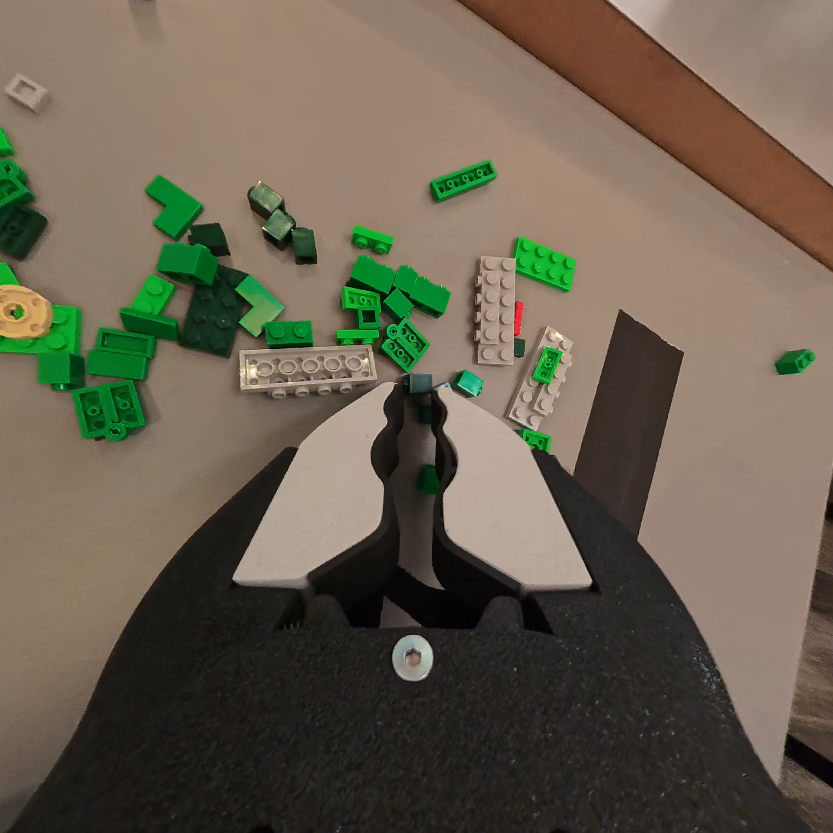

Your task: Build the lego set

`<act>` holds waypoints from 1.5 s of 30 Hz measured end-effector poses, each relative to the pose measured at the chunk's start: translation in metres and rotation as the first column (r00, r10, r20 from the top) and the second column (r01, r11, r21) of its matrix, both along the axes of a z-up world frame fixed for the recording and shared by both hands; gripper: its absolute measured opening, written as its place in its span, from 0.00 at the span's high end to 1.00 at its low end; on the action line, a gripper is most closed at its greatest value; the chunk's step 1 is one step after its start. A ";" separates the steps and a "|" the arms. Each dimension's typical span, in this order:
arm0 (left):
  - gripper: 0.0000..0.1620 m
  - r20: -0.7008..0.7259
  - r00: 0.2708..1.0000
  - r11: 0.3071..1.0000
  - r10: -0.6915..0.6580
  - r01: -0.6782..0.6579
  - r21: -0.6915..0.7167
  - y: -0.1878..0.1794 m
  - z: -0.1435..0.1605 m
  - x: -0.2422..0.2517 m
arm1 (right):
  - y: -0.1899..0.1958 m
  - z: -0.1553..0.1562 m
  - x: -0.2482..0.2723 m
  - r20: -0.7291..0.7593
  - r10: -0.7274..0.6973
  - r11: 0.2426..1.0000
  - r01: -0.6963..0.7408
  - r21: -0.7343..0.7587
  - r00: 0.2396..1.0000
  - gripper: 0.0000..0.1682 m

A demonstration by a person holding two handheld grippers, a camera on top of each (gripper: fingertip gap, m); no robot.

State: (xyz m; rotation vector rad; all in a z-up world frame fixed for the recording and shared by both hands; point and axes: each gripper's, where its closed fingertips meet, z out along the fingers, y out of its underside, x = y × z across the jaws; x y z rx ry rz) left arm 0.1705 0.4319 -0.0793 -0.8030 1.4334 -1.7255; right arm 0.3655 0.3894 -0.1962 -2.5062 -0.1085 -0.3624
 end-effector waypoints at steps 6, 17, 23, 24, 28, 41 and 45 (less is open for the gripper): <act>0.79 -0.040 0.998 0.989 -0.042 0.047 0.142 -0.017 -0.012 0.001 | -0.008 0.027 -0.048 -0.058 0.041 0.993 -0.035 0.113 0.997 0.94; 0.76 0.169 0.936 0.695 -0.308 0.100 0.712 -0.105 -0.034 -0.049 | -0.069 0.084 -0.250 -0.640 0.374 0.927 -0.284 0.244 0.671 0.94; 0.93 0.169 0.892 0.653 -0.419 0.167 0.739 -0.129 -0.035 -0.071 | -0.083 0.082 -0.273 -0.693 0.356 0.933 -0.284 0.222 0.627 0.94; 0.95 0.159 0.894 0.654 -0.418 0.175 0.735 -0.131 -0.035 -0.071 | -0.085 0.081 -0.275 -0.693 0.351 0.934 -0.285 0.214 0.630 0.94; 0.96 0.123 0.906 0.681 -0.405 0.209 0.702 -0.132 -0.034 -0.070 | -0.085 0.083 -0.272 -0.657 0.326 0.945 -0.216 0.246 0.680 0.93; 0.96 -0.127 0.857 0.783 -0.499 0.509 0.356 -0.127 -0.032 -0.065 | -0.077 0.083 -0.266 0.003 0.317 0.923 -0.309 0.227 0.948 0.93; 0.96 -0.166 0.828 0.754 -0.536 0.557 0.348 -0.130 -0.039 -0.069 | -0.081 0.076 -0.269 -0.017 0.322 0.924 -0.310 0.223 0.947 0.94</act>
